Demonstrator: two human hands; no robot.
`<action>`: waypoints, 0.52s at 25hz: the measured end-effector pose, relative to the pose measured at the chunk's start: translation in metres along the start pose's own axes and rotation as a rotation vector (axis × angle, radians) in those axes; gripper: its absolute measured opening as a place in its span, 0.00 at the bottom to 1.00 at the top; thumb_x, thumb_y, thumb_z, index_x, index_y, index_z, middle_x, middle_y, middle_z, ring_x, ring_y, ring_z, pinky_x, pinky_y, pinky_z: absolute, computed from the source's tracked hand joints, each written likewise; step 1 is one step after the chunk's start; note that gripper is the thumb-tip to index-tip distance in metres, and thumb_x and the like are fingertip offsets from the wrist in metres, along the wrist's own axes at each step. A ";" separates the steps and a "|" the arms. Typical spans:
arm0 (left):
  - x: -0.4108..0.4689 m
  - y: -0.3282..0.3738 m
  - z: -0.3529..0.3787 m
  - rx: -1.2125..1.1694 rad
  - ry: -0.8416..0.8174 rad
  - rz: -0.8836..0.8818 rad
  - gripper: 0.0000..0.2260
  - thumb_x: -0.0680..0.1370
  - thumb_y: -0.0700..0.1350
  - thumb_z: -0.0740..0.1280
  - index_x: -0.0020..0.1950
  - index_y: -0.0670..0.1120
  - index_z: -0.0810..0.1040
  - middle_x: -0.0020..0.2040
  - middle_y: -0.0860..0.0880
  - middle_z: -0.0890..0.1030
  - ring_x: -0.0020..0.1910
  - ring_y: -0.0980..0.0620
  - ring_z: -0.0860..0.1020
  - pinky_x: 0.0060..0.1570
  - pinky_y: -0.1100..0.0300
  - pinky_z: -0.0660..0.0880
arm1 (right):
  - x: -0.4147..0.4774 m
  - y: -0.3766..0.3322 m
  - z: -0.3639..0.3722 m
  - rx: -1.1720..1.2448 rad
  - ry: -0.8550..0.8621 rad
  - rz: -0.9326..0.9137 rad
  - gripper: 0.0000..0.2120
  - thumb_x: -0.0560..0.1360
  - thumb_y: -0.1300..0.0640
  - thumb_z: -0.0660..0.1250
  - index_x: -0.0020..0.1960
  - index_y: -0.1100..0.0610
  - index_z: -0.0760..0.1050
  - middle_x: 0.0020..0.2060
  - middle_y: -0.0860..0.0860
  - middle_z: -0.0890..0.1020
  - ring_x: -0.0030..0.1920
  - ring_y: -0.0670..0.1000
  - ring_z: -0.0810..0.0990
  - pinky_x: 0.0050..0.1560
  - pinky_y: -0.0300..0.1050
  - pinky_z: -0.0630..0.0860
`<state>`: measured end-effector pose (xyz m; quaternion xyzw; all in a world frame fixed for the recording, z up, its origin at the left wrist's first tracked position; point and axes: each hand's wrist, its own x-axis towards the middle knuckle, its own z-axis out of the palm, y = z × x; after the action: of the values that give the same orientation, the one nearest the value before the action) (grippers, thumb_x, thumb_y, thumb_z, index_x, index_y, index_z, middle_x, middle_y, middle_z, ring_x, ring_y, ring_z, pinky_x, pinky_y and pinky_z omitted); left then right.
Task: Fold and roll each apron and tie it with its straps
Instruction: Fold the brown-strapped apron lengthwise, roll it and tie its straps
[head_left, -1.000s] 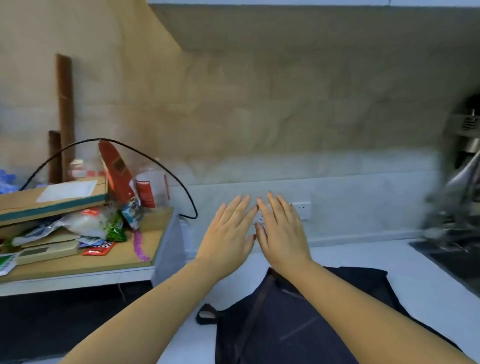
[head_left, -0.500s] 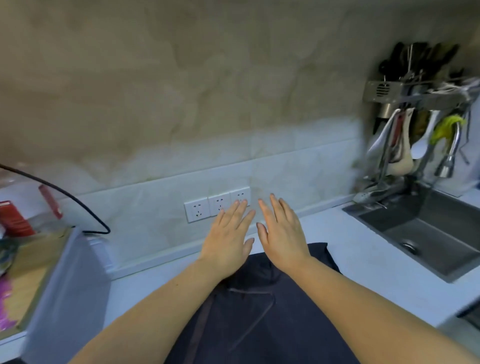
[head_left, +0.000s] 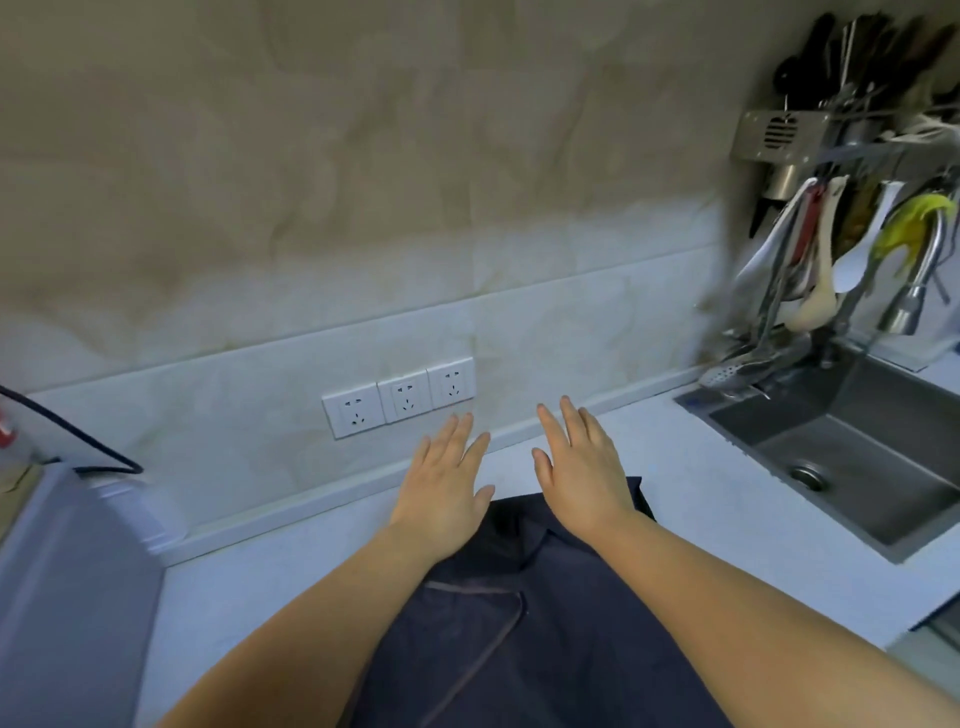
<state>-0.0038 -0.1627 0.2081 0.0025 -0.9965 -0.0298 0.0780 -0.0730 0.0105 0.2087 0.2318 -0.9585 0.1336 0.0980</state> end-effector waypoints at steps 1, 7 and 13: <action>-0.002 -0.002 0.008 -0.011 -0.020 -0.003 0.28 0.83 0.55 0.54 0.80 0.49 0.48 0.80 0.48 0.40 0.79 0.49 0.38 0.77 0.50 0.40 | -0.004 0.000 0.007 -0.011 -0.025 0.016 0.27 0.83 0.48 0.49 0.79 0.50 0.46 0.79 0.54 0.47 0.77 0.57 0.50 0.75 0.53 0.55; -0.028 -0.008 0.051 -0.017 -0.235 -0.040 0.29 0.83 0.56 0.55 0.80 0.49 0.47 0.80 0.48 0.41 0.79 0.49 0.39 0.77 0.49 0.43 | -0.024 0.000 0.038 -0.008 -0.267 0.102 0.27 0.83 0.46 0.47 0.79 0.48 0.44 0.78 0.55 0.44 0.76 0.58 0.51 0.73 0.56 0.59; -0.020 0.004 0.094 -0.092 -0.465 -0.121 0.33 0.80 0.61 0.58 0.80 0.53 0.49 0.80 0.49 0.38 0.79 0.47 0.39 0.75 0.40 0.48 | -0.016 0.032 0.086 -0.017 -0.721 0.260 0.31 0.81 0.38 0.47 0.77 0.43 0.34 0.77 0.53 0.34 0.77 0.63 0.42 0.70 0.71 0.54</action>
<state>0.0018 -0.1531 0.1122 0.0515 -0.9833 -0.0794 -0.1552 -0.0847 0.0185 0.1169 0.1394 -0.9540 0.0466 -0.2614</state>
